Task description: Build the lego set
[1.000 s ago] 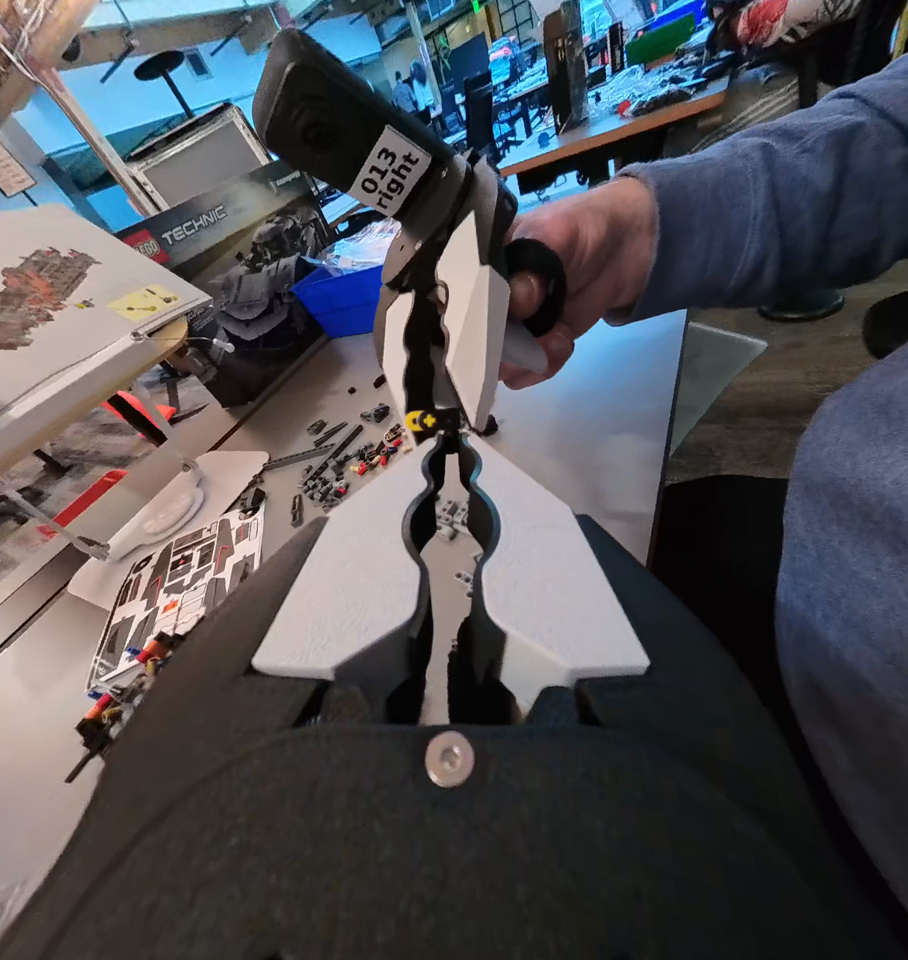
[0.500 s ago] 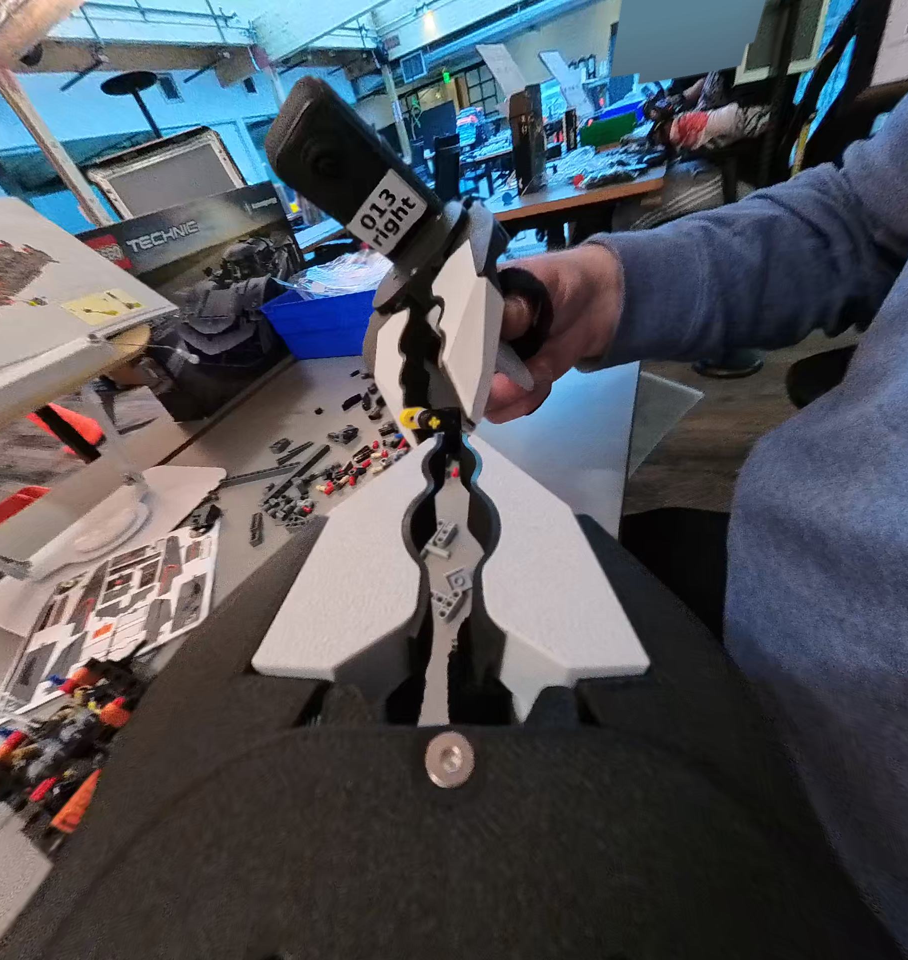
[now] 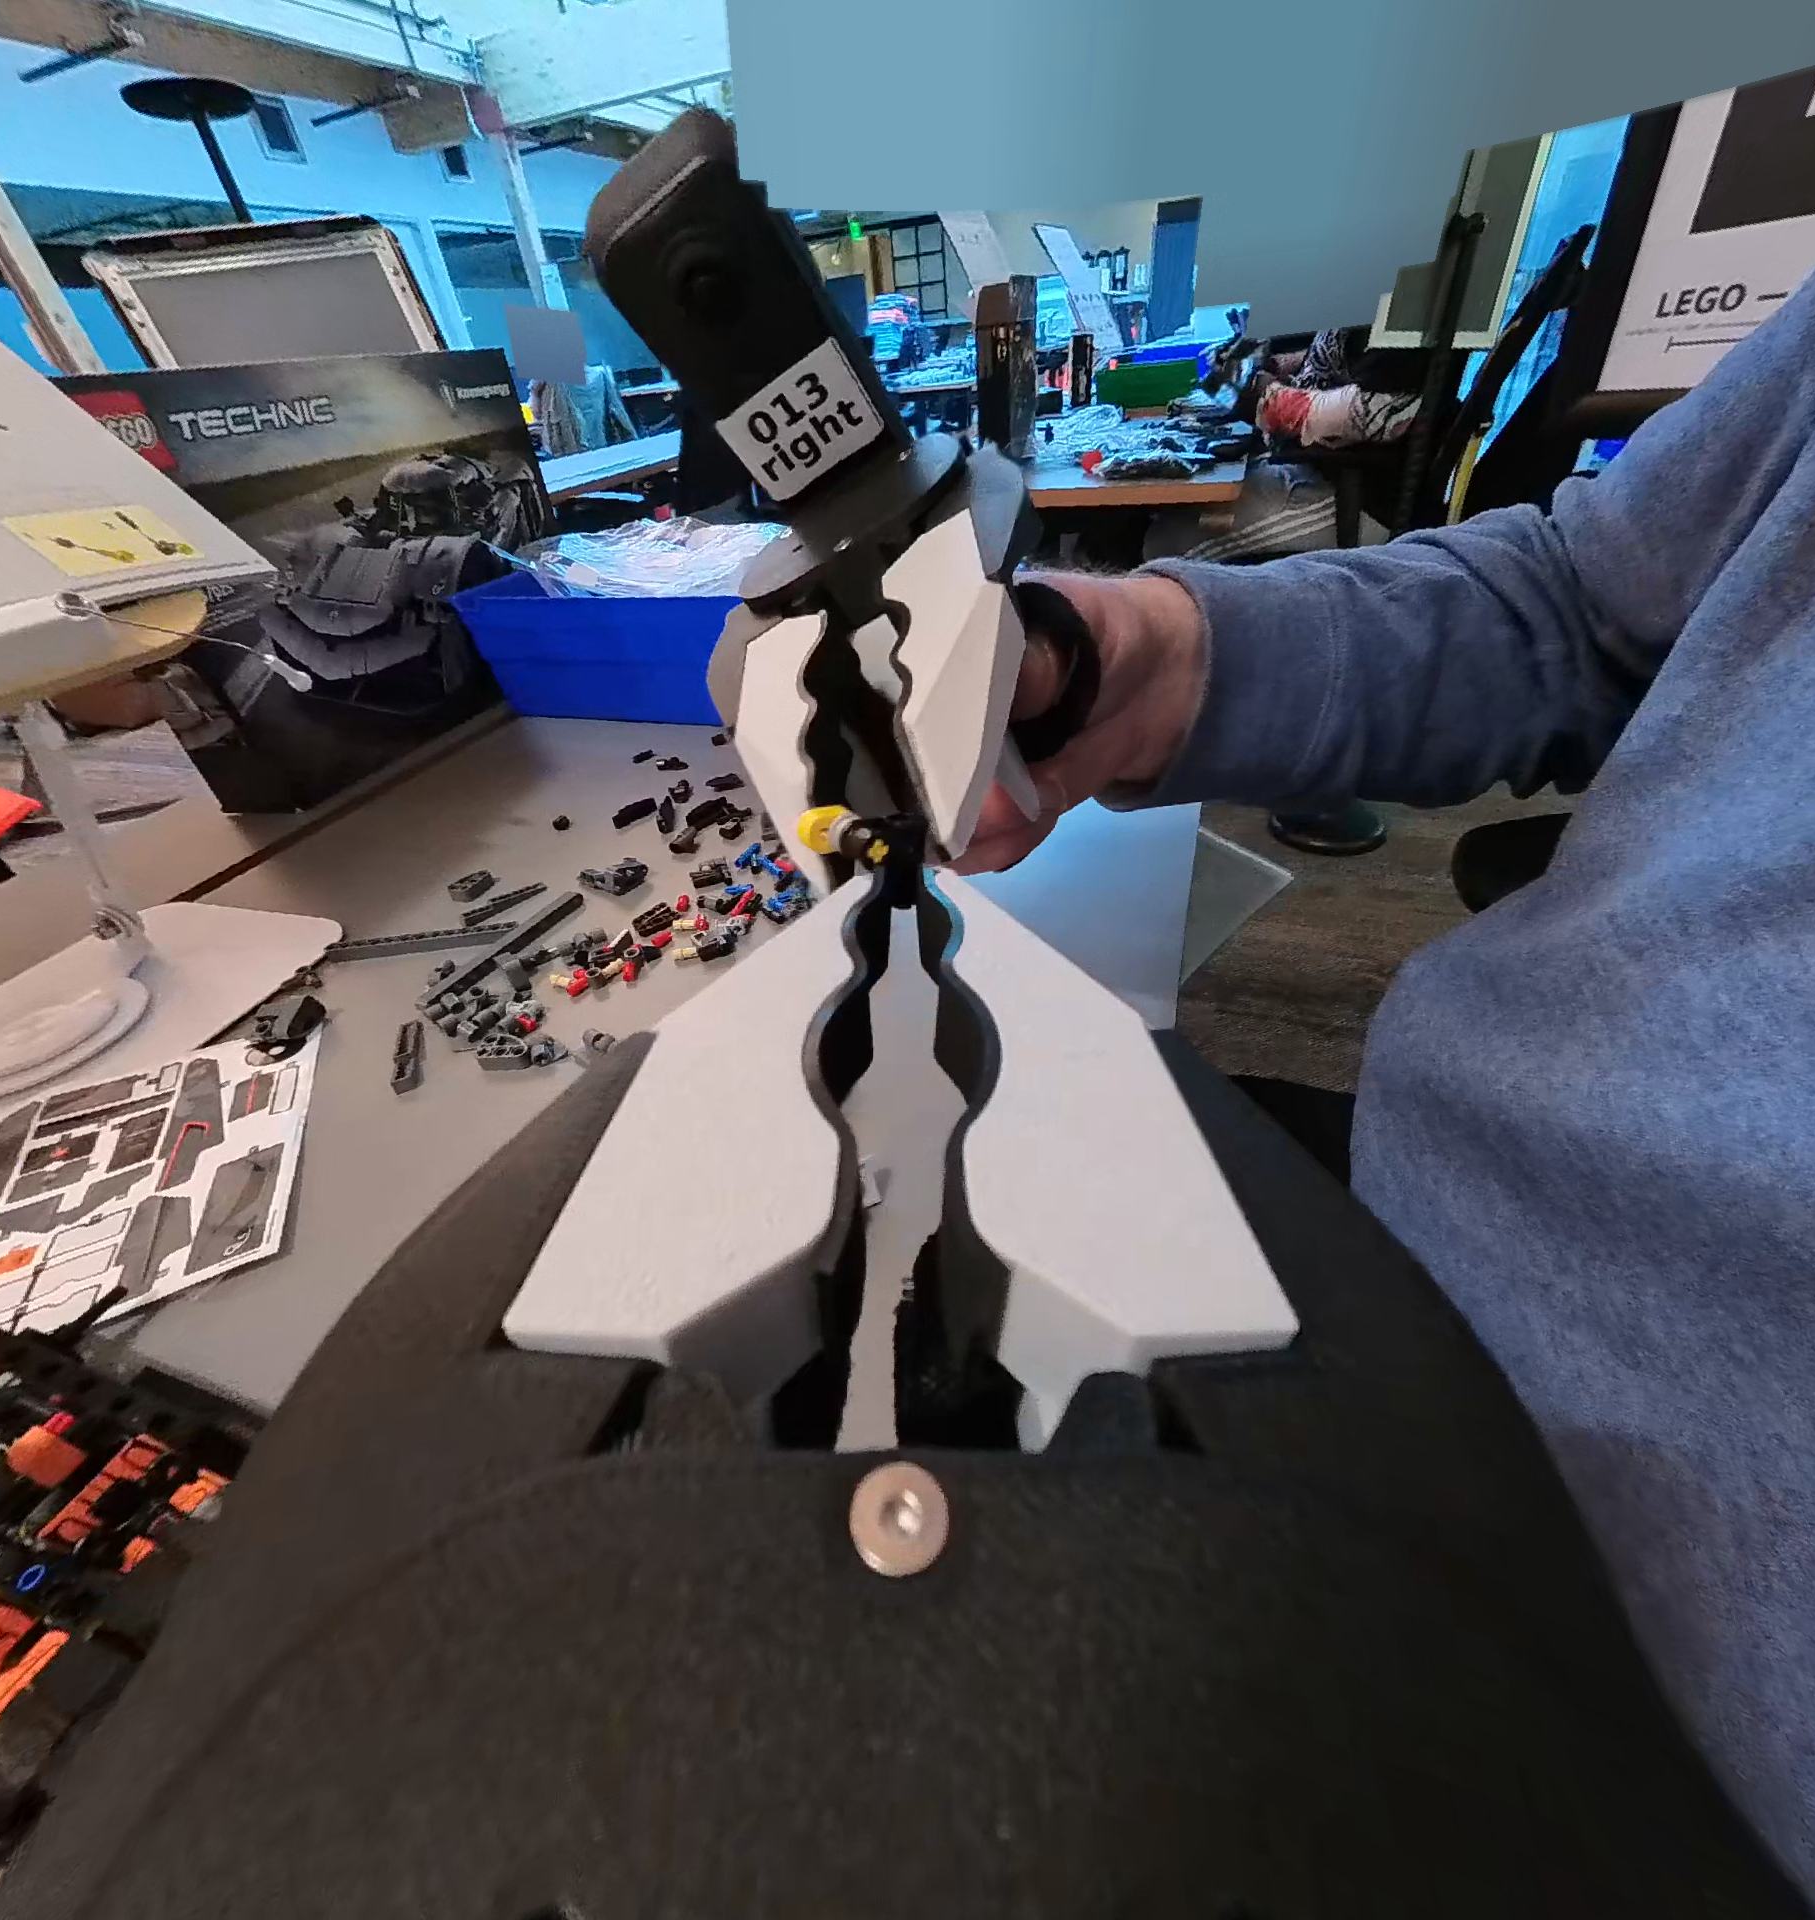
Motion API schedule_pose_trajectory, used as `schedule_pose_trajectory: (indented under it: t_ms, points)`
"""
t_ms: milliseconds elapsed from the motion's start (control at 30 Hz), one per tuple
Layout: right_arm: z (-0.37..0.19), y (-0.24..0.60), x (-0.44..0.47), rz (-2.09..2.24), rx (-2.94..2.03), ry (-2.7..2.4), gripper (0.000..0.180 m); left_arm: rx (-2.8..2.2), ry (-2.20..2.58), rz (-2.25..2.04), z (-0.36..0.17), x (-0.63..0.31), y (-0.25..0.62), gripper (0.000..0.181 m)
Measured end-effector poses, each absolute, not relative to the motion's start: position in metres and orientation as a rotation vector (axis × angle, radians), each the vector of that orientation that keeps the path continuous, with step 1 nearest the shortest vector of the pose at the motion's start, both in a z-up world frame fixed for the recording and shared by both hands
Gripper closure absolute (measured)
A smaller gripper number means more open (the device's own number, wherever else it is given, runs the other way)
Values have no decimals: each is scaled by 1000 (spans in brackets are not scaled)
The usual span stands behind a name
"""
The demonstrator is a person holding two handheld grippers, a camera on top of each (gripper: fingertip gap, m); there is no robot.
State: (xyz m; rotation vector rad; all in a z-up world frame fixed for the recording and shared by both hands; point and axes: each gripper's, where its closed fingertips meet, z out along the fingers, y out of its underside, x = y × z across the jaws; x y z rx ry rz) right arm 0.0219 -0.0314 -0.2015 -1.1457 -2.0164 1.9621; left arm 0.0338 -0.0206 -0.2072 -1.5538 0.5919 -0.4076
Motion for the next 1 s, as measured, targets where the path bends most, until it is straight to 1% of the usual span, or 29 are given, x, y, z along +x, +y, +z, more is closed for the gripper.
schedule_pose_trajectory:
  t_ms: [667, 833, 1000]
  points:
    - [-207, -28, 21, 1900, -1163, -2011, 161, -1556, 514, -626, -208, 34, -18, 178]
    - [-208, -27, 24, 1960, -1199, -2011, 161, -1564, 552, -581, -211, 36, -18, 178]
    - [-204, -29, 30, 2054, -1190, -2018, 162, -1570, 693, -402, -211, 40, -19, 178]
